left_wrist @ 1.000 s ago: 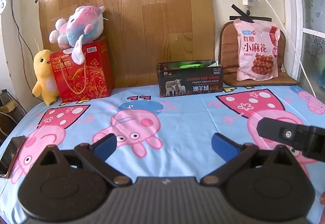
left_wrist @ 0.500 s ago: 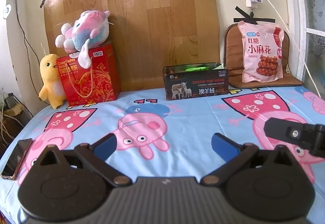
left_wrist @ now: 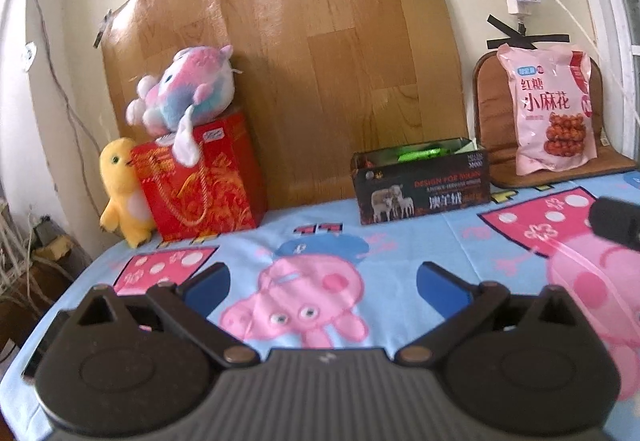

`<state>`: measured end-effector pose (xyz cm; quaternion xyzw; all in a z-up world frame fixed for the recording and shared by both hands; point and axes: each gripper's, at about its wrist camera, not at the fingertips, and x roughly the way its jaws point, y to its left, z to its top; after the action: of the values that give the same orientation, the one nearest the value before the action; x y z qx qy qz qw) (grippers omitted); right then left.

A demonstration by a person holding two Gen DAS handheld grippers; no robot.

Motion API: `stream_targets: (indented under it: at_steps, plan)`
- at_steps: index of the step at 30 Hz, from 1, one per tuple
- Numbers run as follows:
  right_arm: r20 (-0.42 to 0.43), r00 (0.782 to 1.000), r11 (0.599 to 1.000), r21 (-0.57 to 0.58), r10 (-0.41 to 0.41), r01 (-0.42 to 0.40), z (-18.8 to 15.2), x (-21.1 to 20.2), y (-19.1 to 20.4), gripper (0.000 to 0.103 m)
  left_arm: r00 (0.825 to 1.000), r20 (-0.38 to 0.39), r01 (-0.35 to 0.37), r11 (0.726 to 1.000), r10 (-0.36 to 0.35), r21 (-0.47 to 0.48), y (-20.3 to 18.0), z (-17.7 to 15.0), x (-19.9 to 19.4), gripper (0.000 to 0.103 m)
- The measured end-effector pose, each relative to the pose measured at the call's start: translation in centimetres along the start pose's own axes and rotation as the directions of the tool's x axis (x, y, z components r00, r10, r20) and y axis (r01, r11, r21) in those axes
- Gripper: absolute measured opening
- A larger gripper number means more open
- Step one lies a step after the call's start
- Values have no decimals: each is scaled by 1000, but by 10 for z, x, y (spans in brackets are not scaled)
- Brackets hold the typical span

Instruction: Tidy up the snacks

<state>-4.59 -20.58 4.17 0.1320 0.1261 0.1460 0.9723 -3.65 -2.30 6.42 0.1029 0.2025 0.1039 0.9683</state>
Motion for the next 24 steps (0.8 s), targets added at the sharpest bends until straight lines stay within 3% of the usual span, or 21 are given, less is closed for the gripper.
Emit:
stream_targets:
  at_steps: [4, 10, 16, 19, 24]
  plan:
    - [47, 995, 994, -57, -92, 95, -6, 27, -14, 95, 1000, -22, 18, 1000, -17, 15, -18, -1, 31, 103]
    - [75, 988, 987, -72, -137, 142, -10, 49, -33, 95, 1000, -8, 9, 1000, -9, 11, -35, -3, 53, 103]
    - [39, 986, 980, -105, -164, 167, -20, 76, -40, 95, 1000, -18, 1, 1000, -1, -19, -37, -5, 70, 103]
    - [-31, 988, 987, -50, -153, 152, -16, 83, -50, 95, 1000, -21, 6, 1000, -7, -25, -38, -9, 76, 103]
    - [-38, 986, 985, 58, -161, 163, -16, 80, -65, 95, 999, -50, 15, 999, -17, -31, -42, -17, 85, 103]
